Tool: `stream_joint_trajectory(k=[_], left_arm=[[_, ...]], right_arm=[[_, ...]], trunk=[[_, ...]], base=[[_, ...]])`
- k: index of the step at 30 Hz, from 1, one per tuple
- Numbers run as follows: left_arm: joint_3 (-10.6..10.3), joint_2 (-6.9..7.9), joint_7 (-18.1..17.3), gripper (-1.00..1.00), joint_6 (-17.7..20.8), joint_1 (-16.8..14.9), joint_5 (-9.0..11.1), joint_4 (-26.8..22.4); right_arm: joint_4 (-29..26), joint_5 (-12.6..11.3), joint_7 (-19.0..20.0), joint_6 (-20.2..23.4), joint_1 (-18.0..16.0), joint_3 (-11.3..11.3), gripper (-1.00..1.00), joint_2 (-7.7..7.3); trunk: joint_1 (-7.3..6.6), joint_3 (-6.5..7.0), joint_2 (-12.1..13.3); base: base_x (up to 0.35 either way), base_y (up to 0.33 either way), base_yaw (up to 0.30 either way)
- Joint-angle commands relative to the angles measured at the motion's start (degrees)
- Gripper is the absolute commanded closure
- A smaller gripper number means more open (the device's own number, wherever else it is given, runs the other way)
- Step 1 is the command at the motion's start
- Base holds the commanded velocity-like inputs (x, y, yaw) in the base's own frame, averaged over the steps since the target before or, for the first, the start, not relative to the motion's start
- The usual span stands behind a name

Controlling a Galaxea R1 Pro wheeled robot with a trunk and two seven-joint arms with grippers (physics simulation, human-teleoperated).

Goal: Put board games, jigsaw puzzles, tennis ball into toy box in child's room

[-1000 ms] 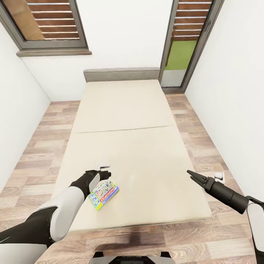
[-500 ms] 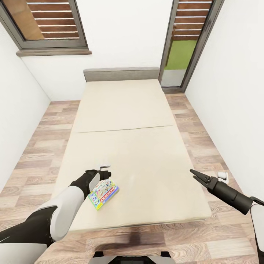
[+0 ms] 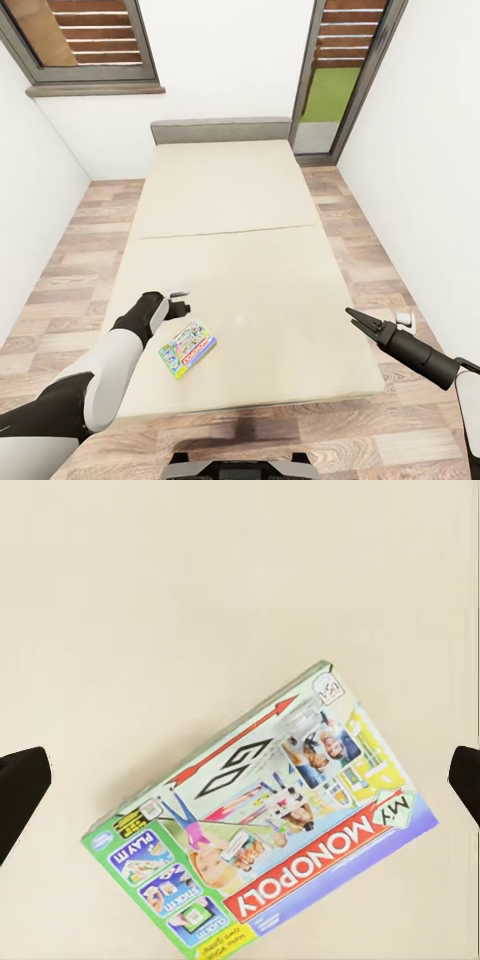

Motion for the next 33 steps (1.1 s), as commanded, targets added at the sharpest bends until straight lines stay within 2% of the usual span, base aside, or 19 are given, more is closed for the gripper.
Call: stream_joint_trajectory(k=[1,5,12,23,33], left_arm=[[0.4,-0.07,-0.2,-1.0,1.9,-0.1,-0.5,-1.8],[0.5,-0.07,-0.6,-1.0,5.1,-0.1,-0.3,-6.0],[0.5,-0.09,-0.8,-1.0,6.2,-0.1,-0.1,-10.9],[0.5,-0.32,-1.0,-1.0,6.1,-0.1,0.2,-13.6],[0.6,-0.38,-1.0,-1.0,5.7,-0.1,0.2,-13.9]], right_arm=[[0.0,0.3,0.4,0.2,0.0,-0.1,-1.0,0.01],[0.0,0.3,0.4,0.2,0.0,-0.1,-1.0,0.03],[0.0,0.3,0.4,0.2,0.0,-0.1,-1.0,0.04],[0.0,0.3,0.4,0.2,0.0,-0.1,-1.0,0.04],[0.0,0.3,0.4,0.2,0.0,-0.1,-1.0,0.04]], trunk=[[0.03,-0.17,-0.1],[0.03,-0.54,-0.1],[0.03,-1.19,-0.1],[0.03,-2.21,-0.1],[0.03,-3.14,-0.1]], base=[[0.0,0.0,0.0],[0.0,0.0,0.0],[0.0,0.0,0.0],[0.0,0.0,0.0],[0.0,0.0,0.0]])
